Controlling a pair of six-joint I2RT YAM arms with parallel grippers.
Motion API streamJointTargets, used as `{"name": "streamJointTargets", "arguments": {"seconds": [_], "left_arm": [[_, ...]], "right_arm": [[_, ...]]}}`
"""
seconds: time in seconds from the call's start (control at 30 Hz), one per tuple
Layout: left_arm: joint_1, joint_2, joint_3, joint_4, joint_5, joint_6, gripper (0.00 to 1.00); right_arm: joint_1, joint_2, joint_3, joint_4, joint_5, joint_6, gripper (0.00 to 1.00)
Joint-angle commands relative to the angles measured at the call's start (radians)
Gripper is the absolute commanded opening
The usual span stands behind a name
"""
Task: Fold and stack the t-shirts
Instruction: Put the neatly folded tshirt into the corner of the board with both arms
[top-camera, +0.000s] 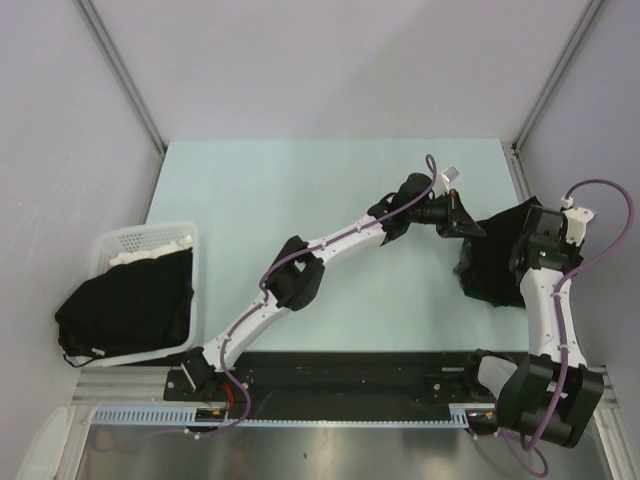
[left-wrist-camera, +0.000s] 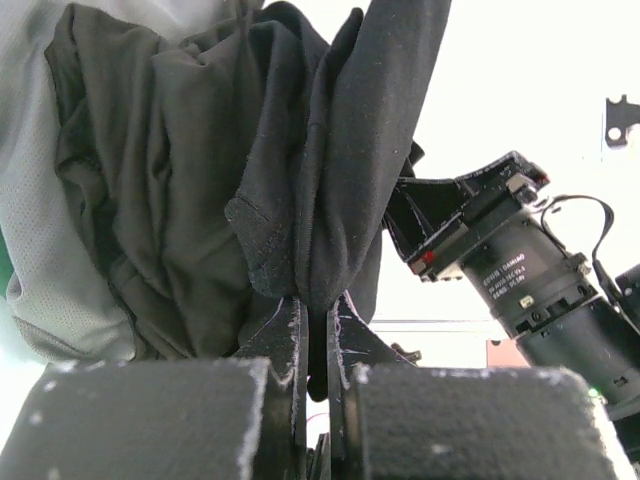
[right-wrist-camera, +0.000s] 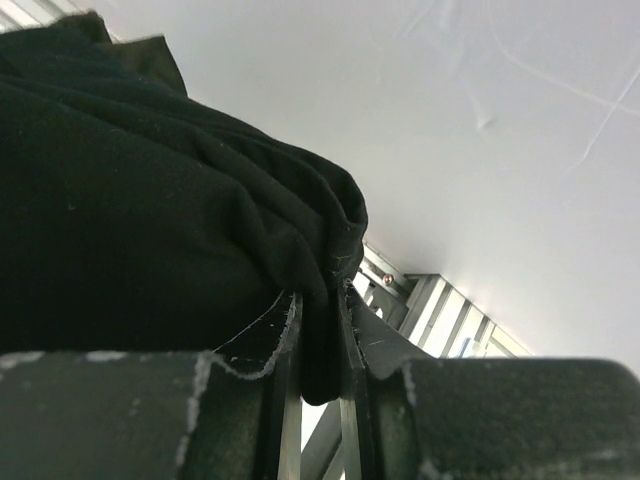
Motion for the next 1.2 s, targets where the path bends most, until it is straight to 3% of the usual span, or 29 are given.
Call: {"name": "streamJointTargets", "arguments": {"seconds": [0.0,0.97,1.0,1.03,1.1,1.17], "left_arm": [[0.040,-0.022,0.058,0.062,-0.008,-0.019,0.00],[0.040,-0.010,0.009,0.036,0.004,0.021,0.00],[0.040,-0.010,0.008,0.036,0.006,0.026,0.02],[0.040,-0.013,0.006,0.035,0.008,0.030,0.04],[0.040,-0.020,-0.006,0.044,0.014,0.034,0.09],[0.040,-0.026,-0.023,0.053,0.015,0.038,0.11]], "right_arm": [[-0.028,0.028,0.060,0.048,0.109,-0.013,0.00],[-0.074,0.175,0.062,0.093,0.067,0.018,0.00],[-0.076,0.181,0.062,0.093,0.069,0.027,0.03],[-0.077,0.186,0.059,0.094,0.069,0.030,0.15],[-0.079,0.201,0.057,0.093,0.063,0.041,0.26],[-0.082,0.206,0.057,0.094,0.063,0.046,0.31]]}}
